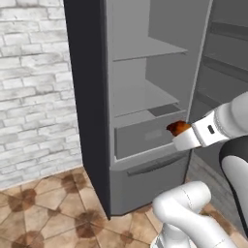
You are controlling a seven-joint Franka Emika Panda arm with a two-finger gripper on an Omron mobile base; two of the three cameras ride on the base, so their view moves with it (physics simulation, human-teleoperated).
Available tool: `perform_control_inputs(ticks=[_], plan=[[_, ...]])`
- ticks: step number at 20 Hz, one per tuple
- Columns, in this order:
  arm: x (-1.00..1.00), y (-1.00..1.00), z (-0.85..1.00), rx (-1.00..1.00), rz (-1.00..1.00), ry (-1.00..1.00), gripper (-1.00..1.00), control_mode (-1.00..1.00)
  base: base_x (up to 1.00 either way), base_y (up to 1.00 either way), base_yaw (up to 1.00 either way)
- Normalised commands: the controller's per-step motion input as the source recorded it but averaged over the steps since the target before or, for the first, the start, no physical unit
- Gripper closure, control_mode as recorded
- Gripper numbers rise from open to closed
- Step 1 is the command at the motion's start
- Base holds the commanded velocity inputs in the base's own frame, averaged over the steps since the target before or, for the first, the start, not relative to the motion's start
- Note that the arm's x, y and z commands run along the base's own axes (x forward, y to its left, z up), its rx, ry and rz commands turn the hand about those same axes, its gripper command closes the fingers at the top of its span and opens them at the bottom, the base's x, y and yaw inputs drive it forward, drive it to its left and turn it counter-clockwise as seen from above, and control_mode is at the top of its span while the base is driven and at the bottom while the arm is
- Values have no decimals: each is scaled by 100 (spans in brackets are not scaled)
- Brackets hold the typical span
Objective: Gather the squashs from the fridge and place them on a tray on the dining counter. Then gather the chicken drumstick and steak from the fridge and place them on the other tray.
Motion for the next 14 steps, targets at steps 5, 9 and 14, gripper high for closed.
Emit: perform_control_inputs(ticks=[5, 9, 14], plan=[[0, 0, 0, 0, 0, 0, 100, 100, -100, 0, 6], [0, 0, 0, 0, 0, 0, 100, 100, -97, -13, 14], [0, 0, 0, 0, 0, 0, 100, 100, -88, -1, 19]])
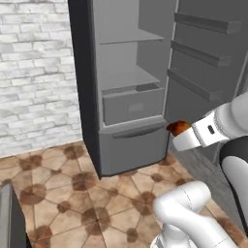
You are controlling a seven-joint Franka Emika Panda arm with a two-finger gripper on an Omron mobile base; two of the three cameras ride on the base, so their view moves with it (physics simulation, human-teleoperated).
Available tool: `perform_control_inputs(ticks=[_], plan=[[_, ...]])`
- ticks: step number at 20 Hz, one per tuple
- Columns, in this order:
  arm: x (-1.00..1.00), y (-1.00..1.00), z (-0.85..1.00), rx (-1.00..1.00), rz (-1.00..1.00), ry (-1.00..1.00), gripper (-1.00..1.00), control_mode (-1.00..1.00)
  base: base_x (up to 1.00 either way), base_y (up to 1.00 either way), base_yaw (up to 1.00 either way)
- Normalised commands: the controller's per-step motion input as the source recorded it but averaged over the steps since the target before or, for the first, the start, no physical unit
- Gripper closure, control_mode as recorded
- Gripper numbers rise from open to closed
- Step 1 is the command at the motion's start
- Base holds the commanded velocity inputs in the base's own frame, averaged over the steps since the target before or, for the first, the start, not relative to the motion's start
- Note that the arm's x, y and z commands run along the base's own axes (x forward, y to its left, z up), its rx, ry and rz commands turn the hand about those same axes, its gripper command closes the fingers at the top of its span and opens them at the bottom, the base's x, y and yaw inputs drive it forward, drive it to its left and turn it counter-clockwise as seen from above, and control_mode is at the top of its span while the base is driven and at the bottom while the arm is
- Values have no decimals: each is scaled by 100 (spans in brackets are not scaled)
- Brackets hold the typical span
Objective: Gather the squashs from the fridge and place them on a tray on the dining counter. Then gather the chicken drumstick and steak from the fridge and place them on the other tray.
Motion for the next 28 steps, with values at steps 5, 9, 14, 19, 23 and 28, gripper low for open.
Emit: perform_control_inputs(ticks=[5, 9, 14, 19, 23, 28], plan=[[0, 0, 0, 0, 0, 0, 100, 100, -85, -1, 21], [0, 0, 0, 0, 0, 0, 100, 100, -91, -14, 23], [0, 0, 0, 0, 0, 0, 100, 100, -95, -17, 26], [0, 0, 0, 0, 0, 0, 100, 100, -94, -13, 29], [0, 0, 0, 0, 0, 0, 100, 100, -91, -10, 30], [0, 0, 0, 0, 0, 0, 100, 100, -90, -10, 31]])
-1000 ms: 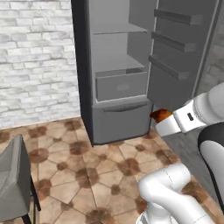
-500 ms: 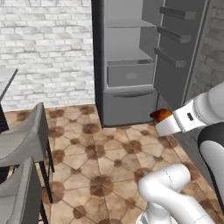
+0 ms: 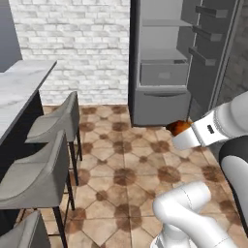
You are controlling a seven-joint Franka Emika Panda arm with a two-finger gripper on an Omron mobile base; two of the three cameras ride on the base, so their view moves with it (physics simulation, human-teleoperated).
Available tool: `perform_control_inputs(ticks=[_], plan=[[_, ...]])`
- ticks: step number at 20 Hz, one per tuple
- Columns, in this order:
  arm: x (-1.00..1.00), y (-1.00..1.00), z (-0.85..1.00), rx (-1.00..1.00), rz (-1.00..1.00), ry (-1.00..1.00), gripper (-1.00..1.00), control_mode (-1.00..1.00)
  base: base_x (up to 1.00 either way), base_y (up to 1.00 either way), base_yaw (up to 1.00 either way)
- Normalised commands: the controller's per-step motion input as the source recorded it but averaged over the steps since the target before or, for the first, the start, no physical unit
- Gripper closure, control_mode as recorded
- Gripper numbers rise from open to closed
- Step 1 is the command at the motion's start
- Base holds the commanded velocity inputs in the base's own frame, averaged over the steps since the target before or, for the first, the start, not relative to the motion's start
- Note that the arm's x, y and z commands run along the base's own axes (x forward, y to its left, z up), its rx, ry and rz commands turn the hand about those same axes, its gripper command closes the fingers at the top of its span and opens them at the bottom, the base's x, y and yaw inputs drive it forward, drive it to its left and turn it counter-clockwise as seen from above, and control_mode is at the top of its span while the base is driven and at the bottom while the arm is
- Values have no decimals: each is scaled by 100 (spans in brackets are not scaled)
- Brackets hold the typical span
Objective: Gather the squashs from the fridge and place them on a tray on the dining counter. Then gather the chicken drumstick and steak from the fridge and place them on the other tray.
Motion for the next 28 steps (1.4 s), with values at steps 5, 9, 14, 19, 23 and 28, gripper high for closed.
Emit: perform_control_inputs(ticks=[5, 9, 14, 19, 23, 28], plan=[[0, 0, 0, 0, 0, 0, 100, 100, -88, -6, 33], [0, 0, 0, 0, 0, 0, 100, 100, -86, -3, 34], [0, 0, 0, 0, 0, 0, 100, 100, -83, 0, 34], [0, 0, 0, 0, 0, 0, 100, 100, -76, 0, 33], [0, 0, 0, 0, 0, 0, 100, 100, -56, 0, 34], [0, 0, 0, 0, 0, 0, 100, 100, -12, 3, 37]])
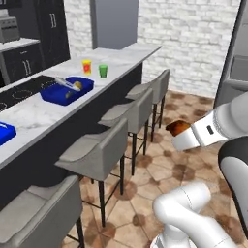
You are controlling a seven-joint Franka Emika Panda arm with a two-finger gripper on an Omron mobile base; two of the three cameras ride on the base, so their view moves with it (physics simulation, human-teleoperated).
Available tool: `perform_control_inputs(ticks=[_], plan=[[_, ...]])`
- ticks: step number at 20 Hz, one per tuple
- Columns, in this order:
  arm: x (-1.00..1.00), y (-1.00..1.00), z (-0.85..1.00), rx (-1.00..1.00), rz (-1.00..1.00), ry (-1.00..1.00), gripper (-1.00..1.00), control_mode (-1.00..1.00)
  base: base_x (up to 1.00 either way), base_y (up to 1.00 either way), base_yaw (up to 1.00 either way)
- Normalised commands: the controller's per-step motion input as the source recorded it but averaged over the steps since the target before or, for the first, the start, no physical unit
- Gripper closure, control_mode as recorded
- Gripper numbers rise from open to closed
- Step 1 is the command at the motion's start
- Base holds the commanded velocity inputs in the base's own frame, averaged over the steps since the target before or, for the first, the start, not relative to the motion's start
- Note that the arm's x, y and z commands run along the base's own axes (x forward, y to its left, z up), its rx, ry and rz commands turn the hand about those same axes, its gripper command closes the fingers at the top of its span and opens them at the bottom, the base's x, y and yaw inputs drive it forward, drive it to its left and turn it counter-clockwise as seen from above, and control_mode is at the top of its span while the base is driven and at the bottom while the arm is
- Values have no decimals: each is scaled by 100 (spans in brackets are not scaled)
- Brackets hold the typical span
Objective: Gather the squashs from the fridge and place them on a tray on the dining counter. Then gather the chicken drumstick and steak from the fridge and place them on the other tray.
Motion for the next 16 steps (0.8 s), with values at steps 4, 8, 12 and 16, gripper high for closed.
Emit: perform_control_inputs(ticks=[4, 8, 12, 16], plan=[[0, 0, 0, 0, 0, 0, 100, 100, -6, 2, 38], [0, 0, 0, 0, 0, 0, 100, 100, -1, 5, 38], [0, 0, 0, 0, 0, 0, 100, 100, 0, 5, 39], [0, 0, 0, 0, 0, 0, 100, 100, 0, 5, 39]])
